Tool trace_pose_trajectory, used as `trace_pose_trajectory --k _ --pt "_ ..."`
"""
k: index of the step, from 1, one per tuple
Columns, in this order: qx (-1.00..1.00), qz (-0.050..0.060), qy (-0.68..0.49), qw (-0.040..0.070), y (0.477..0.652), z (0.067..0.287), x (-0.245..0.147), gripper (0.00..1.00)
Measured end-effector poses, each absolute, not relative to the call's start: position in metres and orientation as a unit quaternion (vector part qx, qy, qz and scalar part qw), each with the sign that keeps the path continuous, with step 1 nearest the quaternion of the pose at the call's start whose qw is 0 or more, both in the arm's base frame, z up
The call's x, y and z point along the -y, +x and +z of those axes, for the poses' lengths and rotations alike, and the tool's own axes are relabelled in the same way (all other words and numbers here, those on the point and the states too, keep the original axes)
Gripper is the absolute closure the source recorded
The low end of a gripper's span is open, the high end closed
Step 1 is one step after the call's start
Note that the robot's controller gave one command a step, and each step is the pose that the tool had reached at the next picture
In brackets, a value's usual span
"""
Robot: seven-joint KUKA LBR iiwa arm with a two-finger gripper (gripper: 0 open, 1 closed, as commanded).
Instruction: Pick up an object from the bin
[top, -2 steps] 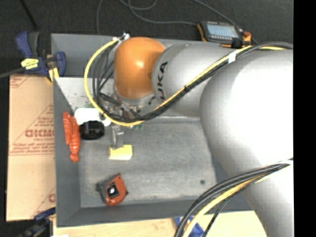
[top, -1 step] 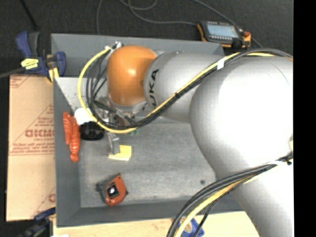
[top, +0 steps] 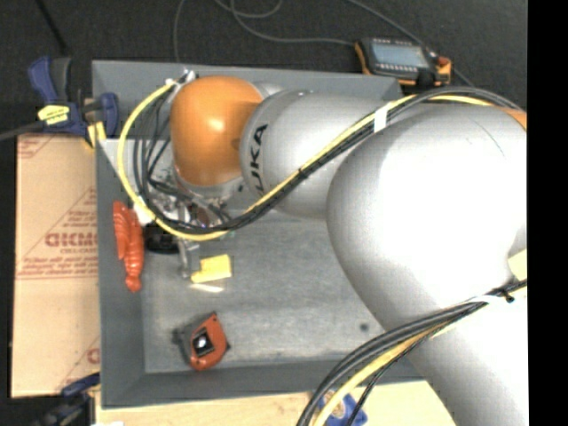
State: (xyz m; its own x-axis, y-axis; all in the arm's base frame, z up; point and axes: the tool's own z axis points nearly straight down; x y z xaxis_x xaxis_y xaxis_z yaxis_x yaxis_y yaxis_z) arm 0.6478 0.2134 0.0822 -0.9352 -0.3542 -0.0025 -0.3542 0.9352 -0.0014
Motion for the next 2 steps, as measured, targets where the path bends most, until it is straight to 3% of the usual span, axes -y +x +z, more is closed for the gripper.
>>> trace_pose_trajectory --k 1,2 --pt "-0.968 0.002 -0.253 0.008 0.6565 0.0754 -0.227 1.0" --pt "-0.968 0.002 -0.252 0.007 0.6565 0.0754 -0.2269 1.0"
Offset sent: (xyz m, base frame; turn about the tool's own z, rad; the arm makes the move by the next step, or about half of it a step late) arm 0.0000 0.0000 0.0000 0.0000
